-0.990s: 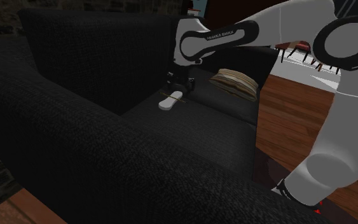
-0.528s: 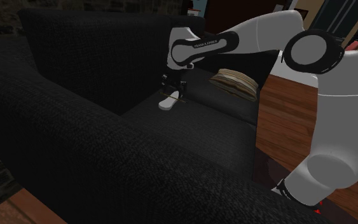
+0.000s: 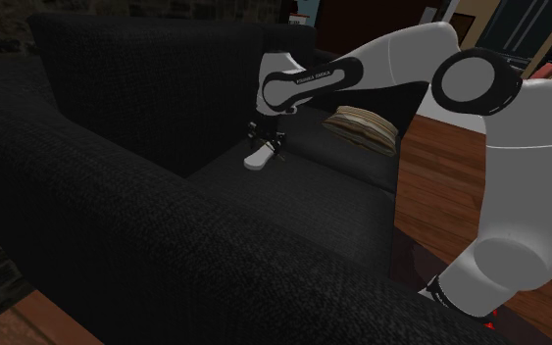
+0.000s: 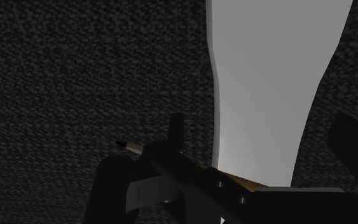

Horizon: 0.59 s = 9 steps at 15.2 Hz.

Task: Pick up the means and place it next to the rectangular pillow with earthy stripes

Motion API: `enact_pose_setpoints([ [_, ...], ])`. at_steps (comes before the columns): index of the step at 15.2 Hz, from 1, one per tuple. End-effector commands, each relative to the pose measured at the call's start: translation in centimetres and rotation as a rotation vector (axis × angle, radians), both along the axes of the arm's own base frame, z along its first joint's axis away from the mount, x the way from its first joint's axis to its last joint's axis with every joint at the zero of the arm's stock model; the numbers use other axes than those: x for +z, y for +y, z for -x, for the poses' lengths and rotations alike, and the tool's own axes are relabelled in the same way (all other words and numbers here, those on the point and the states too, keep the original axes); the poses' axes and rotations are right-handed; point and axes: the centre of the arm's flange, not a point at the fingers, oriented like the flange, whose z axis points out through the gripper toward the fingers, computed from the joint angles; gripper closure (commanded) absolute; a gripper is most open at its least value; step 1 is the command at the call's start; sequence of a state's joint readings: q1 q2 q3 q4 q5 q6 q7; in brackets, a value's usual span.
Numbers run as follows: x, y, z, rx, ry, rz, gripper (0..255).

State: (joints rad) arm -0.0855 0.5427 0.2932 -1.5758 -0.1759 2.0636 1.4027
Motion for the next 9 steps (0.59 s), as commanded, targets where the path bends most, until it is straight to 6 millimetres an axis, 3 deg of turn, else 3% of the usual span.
enact_pose_setpoints([
  [1, -0.2, -0.09, -0.02, -0.001, 0.002, 0.001, 0],
  [4, -0.2, -0.09, -0.02, -0.001, 0.002, 0.001, 0],
  [5, -0.2, -0.09, -0.02, -0.001, 0.002, 0.001, 255],
  [9, -0.2, -0.1, -0.02, -0.001, 0.002, 0.001, 255],
])
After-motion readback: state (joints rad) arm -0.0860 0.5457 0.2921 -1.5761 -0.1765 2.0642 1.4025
